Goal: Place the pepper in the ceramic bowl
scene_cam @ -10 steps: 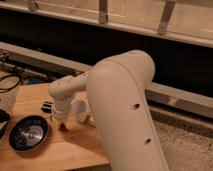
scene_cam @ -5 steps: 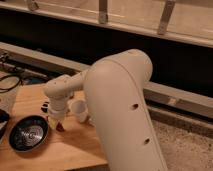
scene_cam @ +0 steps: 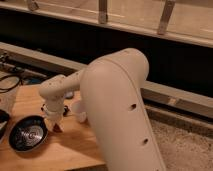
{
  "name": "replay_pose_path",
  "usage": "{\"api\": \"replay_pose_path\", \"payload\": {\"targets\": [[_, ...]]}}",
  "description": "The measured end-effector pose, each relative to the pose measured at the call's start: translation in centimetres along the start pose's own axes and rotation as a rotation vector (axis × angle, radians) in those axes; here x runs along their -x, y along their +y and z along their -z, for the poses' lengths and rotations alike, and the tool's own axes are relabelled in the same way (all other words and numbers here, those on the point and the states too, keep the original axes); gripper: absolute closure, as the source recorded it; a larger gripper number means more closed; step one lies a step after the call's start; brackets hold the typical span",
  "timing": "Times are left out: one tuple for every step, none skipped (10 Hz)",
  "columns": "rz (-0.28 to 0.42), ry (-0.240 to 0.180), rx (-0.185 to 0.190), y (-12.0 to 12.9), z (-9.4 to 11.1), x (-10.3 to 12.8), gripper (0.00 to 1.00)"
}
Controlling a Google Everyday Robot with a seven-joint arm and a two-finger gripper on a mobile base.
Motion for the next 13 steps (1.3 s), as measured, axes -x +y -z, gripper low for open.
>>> {"api": "replay_pose_path", "payload": {"targets": [[0.039, -0.006, 0.01, 0.8, -0.1, 1.5, 0.84], [0.074, -0.015, 0.022, 1.5, -0.2, 3.2, 0.84], [0.104, -0.035, 0.034, 2.0, -0.1, 4.5, 0.84], [0.156, -0.085, 0.063, 2.8, 0.7, 6.0, 0.84], [0.191, -0.126, 0.076, 2.9, 1.5, 6.8, 0.83], [0.202, -0.133, 0.073, 3.5, 2.1, 7.6, 0.77], [0.184, -0.112, 0.075, 3.9, 1.9, 7.4, 0.67], [0.176, -0.105, 0.075, 3.6, 1.7, 6.8, 0.59], [0.171, -0.111, 0.072, 2.9, 1.4, 6.1, 0.47], [0.182, -0.119, 0.076, 3.2, 1.2, 6.4, 0.37], [0.185, -0.124, 0.077, 3.4, 1.4, 6.8, 0.29], [0.192, -0.115, 0.078, 3.9, 1.4, 7.0, 0.18], [0.188, -0.111, 0.077, 3.9, 1.4, 6.9, 0.09]]}}
